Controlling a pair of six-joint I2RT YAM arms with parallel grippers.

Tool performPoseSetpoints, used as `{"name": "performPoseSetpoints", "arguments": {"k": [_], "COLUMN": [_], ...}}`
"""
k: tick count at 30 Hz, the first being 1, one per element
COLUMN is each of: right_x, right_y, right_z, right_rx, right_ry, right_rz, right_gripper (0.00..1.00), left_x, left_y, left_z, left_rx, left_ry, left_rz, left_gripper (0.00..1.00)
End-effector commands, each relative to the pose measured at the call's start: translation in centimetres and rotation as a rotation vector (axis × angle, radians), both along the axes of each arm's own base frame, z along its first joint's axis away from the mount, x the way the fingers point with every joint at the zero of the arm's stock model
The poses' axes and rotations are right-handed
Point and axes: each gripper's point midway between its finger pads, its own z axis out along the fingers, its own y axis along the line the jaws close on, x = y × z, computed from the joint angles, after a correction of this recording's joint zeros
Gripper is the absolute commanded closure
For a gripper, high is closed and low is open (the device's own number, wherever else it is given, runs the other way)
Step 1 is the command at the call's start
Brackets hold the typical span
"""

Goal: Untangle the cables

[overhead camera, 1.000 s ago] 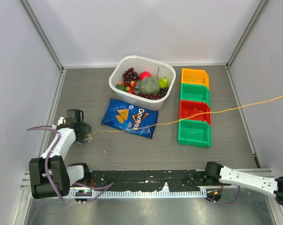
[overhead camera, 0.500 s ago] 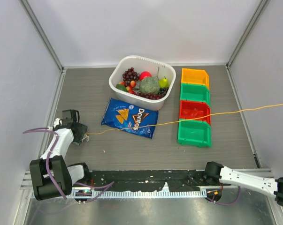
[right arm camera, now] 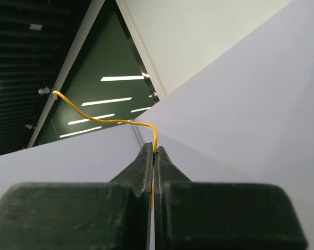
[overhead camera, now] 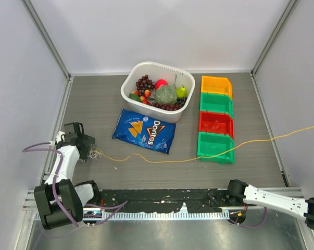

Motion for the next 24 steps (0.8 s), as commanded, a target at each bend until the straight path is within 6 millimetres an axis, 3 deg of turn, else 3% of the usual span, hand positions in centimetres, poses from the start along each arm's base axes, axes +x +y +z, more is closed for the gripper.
{"name": "performPoseSetpoints", "arguments": {"k": [1,5,9,11,14,18,22,23,24], "right_x": [3.3,8.1,11.6,12.2,12.6,13.4,13.6,13.6,13.7], "right_y": [7.7,19.0,29.7,34.4,39.4,45.7,49.1,49.7,50.3], "right_z": [-1.6,-6.8,-14.5,-18.5,-24.5,-35.0,-43.1,-43.9,-46.1], "right_rx": [-0.08,-0.289,-0.523,-0.649,-0.792,-1.021,-1.154,-1.149,-1.18], "right_ry": [0.096,0.243,0.401,0.442,0.51,0.662,0.799,0.813,0.847], "right_rz": [0.071,0.117,0.197,0.271,0.364,0.466,0.526,0.543,0.551], "right_gripper": [0.99,0.99,0.99,0.99,0.99,0.99,0.99,0.99,0.99], "left_x": [2.8,3.9,3.9,4.0,4.0,3.6,3.3,3.2,3.2], "left_y": [-1.1,-2.2,-2.4,-2.9,-4.0,-4.7,-4.8,-4.9,-5.1], "left_z": [3.8,6.9,9.0,9.7,9.7,8.1,7.0,6.8,6.6], "left_rx": [-0.014,-0.005,0.032,0.029,-0.023,-0.088,-0.102,-0.111,-0.119], "left_ry": [-0.16,-0.253,-0.29,-0.32,-0.333,-0.277,-0.264,-0.265,-0.269], "left_rz": [-0.136,-0.267,-0.334,-0.368,-0.398,-0.399,-0.389,-0.385,-0.382], "left_gripper": [0.21,0.16,0.17,0.18,0.2,0.22,0.22,0.22,0.22]}}
